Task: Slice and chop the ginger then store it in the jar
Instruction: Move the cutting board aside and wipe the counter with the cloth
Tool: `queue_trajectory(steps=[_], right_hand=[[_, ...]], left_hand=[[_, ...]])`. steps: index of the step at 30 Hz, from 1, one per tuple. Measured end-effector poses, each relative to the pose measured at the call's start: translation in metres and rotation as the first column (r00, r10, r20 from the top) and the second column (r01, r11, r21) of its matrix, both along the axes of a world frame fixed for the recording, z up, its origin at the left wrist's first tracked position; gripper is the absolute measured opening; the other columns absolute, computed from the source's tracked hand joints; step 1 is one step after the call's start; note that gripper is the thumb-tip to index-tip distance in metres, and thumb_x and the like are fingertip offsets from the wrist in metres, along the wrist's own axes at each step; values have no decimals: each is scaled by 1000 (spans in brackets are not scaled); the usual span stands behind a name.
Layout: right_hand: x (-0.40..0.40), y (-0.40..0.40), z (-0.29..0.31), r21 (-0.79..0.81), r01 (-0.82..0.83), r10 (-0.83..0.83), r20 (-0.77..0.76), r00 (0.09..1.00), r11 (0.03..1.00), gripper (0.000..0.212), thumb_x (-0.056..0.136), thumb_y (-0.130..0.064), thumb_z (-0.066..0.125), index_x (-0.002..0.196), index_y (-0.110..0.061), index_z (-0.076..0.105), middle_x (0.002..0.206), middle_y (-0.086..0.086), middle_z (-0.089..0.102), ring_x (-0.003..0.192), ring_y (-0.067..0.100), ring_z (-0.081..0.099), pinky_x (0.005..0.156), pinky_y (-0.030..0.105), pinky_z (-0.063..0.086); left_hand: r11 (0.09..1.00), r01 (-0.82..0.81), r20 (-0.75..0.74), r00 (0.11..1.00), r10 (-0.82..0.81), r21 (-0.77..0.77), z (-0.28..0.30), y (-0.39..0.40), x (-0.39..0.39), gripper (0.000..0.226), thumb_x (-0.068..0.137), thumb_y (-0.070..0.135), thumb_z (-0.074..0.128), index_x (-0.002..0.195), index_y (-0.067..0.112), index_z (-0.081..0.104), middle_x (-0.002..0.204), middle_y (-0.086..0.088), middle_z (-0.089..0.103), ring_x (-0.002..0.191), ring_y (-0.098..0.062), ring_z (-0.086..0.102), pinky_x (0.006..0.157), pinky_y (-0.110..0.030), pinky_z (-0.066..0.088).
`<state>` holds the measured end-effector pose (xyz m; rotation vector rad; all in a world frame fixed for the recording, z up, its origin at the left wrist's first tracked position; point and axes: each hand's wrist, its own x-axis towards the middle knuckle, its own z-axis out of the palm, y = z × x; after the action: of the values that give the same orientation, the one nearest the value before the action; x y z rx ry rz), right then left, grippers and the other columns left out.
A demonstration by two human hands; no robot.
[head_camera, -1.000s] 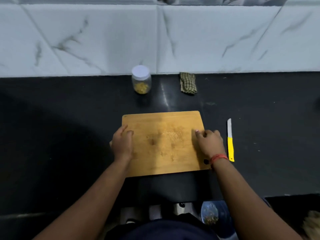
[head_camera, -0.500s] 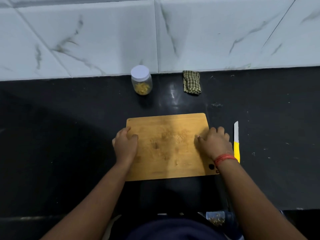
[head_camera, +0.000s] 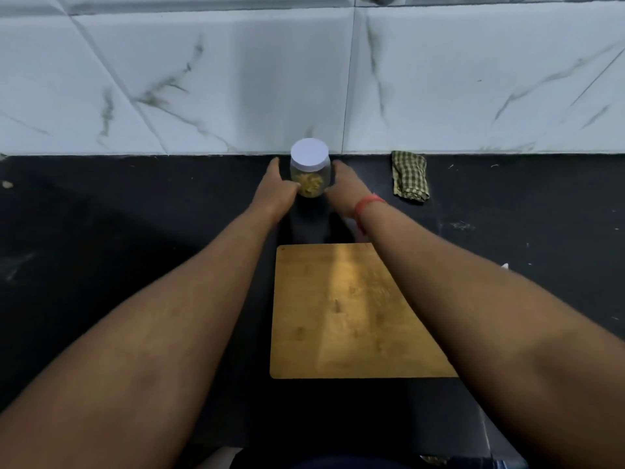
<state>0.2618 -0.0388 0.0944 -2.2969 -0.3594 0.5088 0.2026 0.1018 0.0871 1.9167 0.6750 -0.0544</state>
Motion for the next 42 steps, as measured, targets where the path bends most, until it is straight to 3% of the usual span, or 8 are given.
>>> queue_trajectory(steps=[4, 8, 13, 15, 19, 25, 36, 42], right_hand=[[16, 14, 15, 15, -7, 9, -100, 995, 1000, 49, 98, -13, 48, 145, -5, 35, 146, 15, 45, 132, 29, 44, 106, 29, 33], [11, 12, 23, -3, -88, 87, -106, 991, 996, 44, 100, -8, 46, 143, -1, 39, 144, 16, 47, 131, 28, 45, 108, 27, 30], [-13, -12, 21, 237, 28, -23, -21, 1000, 971, 53, 90, 4, 45, 142, -8, 44, 136, 8, 53, 121, 18, 53, 96, 15, 39], [-32, -27, 17, 263, 23, -36, 43, 998, 964, 59, 88, 8, 44, 144, -11, 42, 134, 2, 48, 121, 14, 50, 95, 8, 37], [-84, -60, -3, 263, 6, -37, 113, 993, 965, 74, 82, 16, 40, 149, -16, 34, 145, 4, 37, 134, 17, 41, 114, 29, 36], [-139, -82, -29, 271, 64, -73, 20, 997, 960, 81, 81, 17, 40, 150, -25, 30, 147, -9, 32, 135, 8, 37, 113, 34, 38], [-143, -104, -36, 233, 83, -89, 13, 996, 969, 72, 92, -2, 53, 153, -26, 24, 153, -8, 28, 138, 10, 33, 114, 30, 34], [-133, -195, -49, 76, 351, -359, 207, 910, 933, 43, 93, -11, 60, 135, -14, 51, 129, 5, 50, 112, 18, 54, 99, 34, 46]], left_hand=[[997, 78, -55, 995, -79, -20, 11, 5, 19, 71, 93, 3, 48, 158, 16, 22, 160, -7, 32, 145, -26, 33, 113, -35, 31], [993, 93, 33, 995, -91, -76, 19, -5, 18, 53, 94, -1, 46, 145, 14, 48, 137, -4, 57, 115, -15, 53, 93, -26, 40], [998, 57, 154, 987, -50, -39, 24, -17, -7, 55, 92, 0, 44, 140, 23, 55, 126, 8, 61, 116, -10, 54, 83, -18, 41], [999, 31, 219, 975, -26, -18, 20, -26, -31, 57, 93, 2, 42, 142, 29, 53, 129, 15, 58, 120, -4, 51, 87, -12, 39], [1000, -15, 261, 965, 12, 7, -3, -52, -93, 53, 99, 9, 42, 148, 28, 45, 144, 9, 50, 132, -6, 47, 110, -30, 40], [999, -46, 245, 969, 43, 5, -26, -86, -145, 54, 97, 2, 44, 145, 27, 47, 131, 17, 49, 128, -1, 47, 112, -30, 39], [978, -141, 302, 949, 90, 151, -29, -100, -163, 57, 96, 1, 48, 149, 18, 40, 154, 9, 34, 142, -6, 30, 120, -27, 25], [906, 161, 436, 835, -337, 392, -24, -123, -181, 49, 94, 6, 54, 142, 12, 48, 155, 3, 36, 145, -9, 32, 113, -11, 24]])
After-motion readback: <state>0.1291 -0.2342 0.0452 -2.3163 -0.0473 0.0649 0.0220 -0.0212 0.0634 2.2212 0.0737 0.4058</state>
